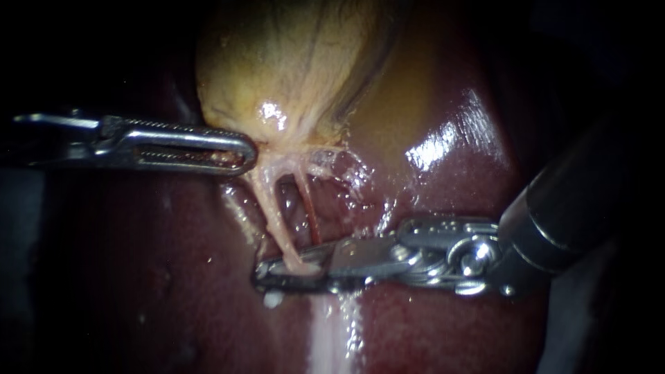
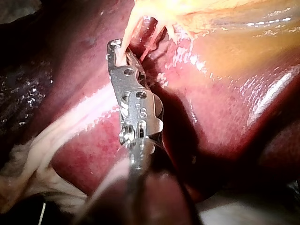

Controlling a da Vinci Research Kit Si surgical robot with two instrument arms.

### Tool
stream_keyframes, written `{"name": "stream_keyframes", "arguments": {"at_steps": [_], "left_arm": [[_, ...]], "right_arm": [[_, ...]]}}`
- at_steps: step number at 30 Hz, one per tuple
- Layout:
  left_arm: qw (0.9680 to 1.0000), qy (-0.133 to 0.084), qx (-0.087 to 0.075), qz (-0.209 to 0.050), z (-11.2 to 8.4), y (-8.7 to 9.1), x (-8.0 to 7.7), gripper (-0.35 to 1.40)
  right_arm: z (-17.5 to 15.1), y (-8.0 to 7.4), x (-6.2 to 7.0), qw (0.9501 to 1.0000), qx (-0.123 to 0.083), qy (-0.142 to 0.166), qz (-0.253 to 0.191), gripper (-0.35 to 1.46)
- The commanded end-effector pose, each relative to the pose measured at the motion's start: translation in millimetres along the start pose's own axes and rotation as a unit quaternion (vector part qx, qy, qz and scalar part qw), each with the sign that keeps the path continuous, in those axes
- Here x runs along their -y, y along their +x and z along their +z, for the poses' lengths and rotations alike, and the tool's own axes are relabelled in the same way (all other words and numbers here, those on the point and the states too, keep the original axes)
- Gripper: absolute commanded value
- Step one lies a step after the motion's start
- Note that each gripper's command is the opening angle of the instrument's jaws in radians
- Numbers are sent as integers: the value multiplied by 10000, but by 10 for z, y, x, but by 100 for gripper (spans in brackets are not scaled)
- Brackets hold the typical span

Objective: Going back second clip left tube

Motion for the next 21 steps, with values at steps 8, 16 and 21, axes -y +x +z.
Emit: {"name": "stream_keyframes", "arguments": {"at_steps": [8,16,21], "left_arm": [[10000,-2,3,1,-1,0,0,-35],[10000,-2,3,2,-1,-1,-1,-35],[10000,-9,-11,2,0,-1,-2,-35]], "right_arm": [[0,0,1,10000,1,2,-1,-33],[6,5,0,9995,-205,49,-227,35],[9,7,-1,9988,-220,8,-428,45]]}}
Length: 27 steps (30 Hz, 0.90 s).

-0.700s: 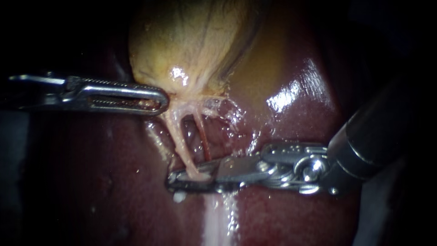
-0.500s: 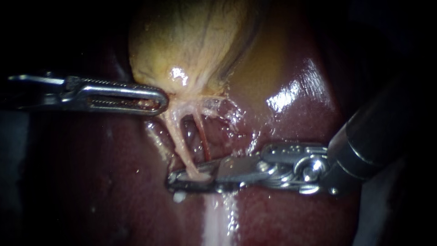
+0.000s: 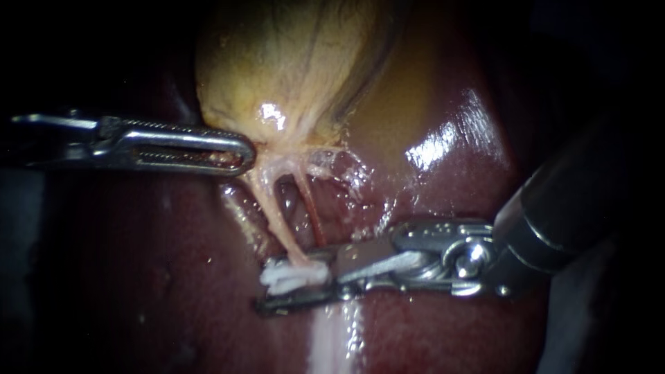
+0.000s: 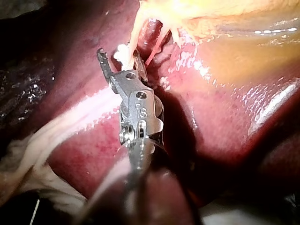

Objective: Going back second clip left tube

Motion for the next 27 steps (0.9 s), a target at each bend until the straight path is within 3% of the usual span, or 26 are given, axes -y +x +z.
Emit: {"name": "stream_keyframes", "arguments": {"at_steps": [1,11,27], "left_arm": [[10000,-6,-17,-2,1,0,0,-35],[10000,-21,-25,-3,-2,0,-2,-35],[10000,-50,-24,-9,-10,2,-3,-35]], "right_arm": [[0,0,-1,10000,-3,-1,-19,46],[-12,12,-3,9989,-115,-348,-287,49],[-63,17,3,9984,-128,-309,-452,49]]}}
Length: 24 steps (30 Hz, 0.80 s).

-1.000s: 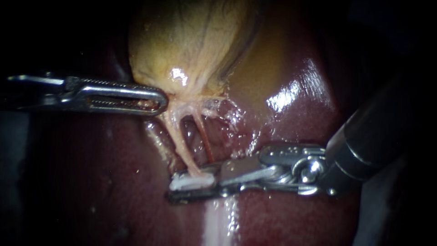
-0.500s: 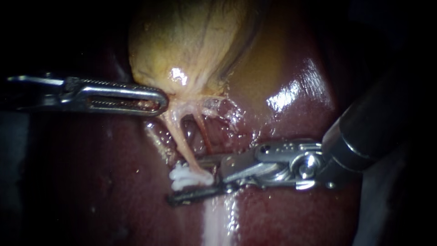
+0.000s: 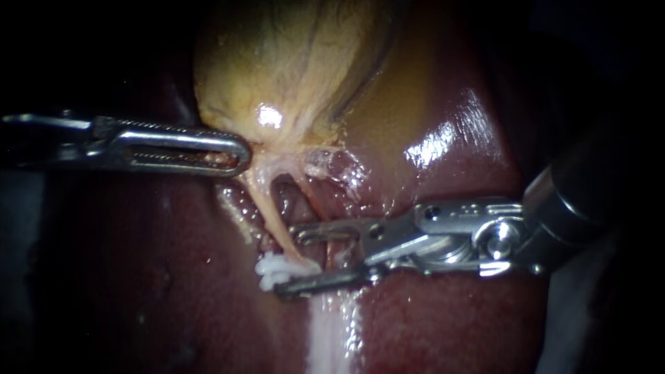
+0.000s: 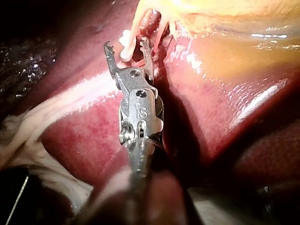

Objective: Going back second clip left tube

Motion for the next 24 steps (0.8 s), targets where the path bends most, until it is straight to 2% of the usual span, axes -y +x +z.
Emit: {"name": "stream_keyframes", "arguments": {"at_steps": [1,8,14,24], "left_arm": [[10000,9,2,-3,0,0,0,-35],[10000,6,5,-1,-1,-1,1,-35],[10000,4,6,0,-1,-1,2,-35],[10000,17,-3,7,8,-1,6,-35]], "right_arm": [[-6,2,-1,10000,-2,-9,-56,49],[-64,23,2,9997,-83,-43,-220,49],[-103,34,-1,9992,-135,-139,-338,49],[-122,32,-1,9985,-127,-136,-522,49]]}}
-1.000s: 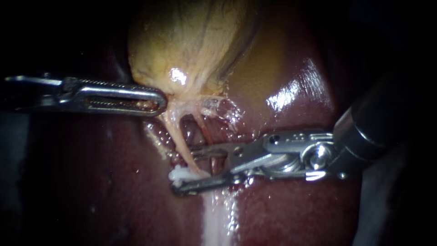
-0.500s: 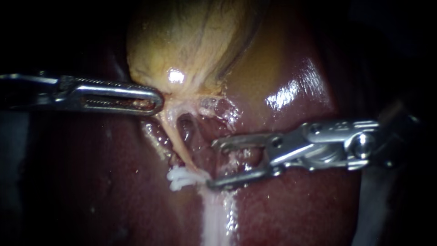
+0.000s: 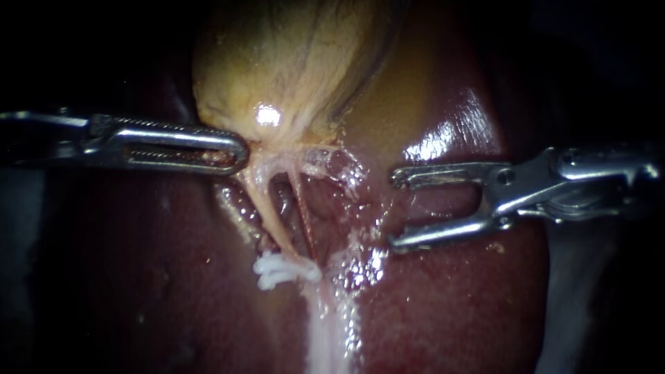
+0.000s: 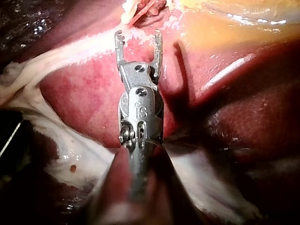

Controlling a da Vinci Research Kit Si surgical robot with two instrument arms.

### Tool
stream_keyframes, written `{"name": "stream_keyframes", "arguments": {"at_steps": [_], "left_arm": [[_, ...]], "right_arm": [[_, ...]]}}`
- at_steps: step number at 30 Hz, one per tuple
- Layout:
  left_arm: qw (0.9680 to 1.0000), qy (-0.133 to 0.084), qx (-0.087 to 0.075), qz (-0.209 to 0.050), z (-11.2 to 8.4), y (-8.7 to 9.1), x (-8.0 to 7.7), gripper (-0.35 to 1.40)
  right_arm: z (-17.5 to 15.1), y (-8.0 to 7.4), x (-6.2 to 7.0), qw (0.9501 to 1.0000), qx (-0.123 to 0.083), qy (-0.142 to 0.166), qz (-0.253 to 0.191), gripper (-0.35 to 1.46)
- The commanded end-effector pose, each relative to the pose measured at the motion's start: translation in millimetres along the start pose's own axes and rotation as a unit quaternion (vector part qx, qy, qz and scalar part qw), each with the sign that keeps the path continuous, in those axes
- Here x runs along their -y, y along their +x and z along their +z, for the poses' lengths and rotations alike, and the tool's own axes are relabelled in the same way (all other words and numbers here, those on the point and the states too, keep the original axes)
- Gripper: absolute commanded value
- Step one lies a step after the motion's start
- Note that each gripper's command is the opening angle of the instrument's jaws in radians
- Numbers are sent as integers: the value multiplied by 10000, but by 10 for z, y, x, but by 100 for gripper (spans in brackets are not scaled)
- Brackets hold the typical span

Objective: Going back second clip left tube

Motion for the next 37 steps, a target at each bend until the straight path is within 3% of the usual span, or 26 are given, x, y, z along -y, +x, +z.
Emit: {"name": "stream_keyframes", "arguments": {"at_steps": [1,9,19,37], "left_arm": [[10000,14,-6,6,3,-1,2,-35],[10000,49,-45,62,28,-4,16,-35],[9999,34,95,-45,70,-12,44,-35],[9999,20,143,-69,74,-16,48,-35]], "right_arm": [[-1,0,0,10000,1,3,3,49],[-6,-2,1,10000,3,16,-31,49],[-8,-2,2,10000,3,23,-34,49],[-8,-2,1,10000,3,21,-32,49]]}}
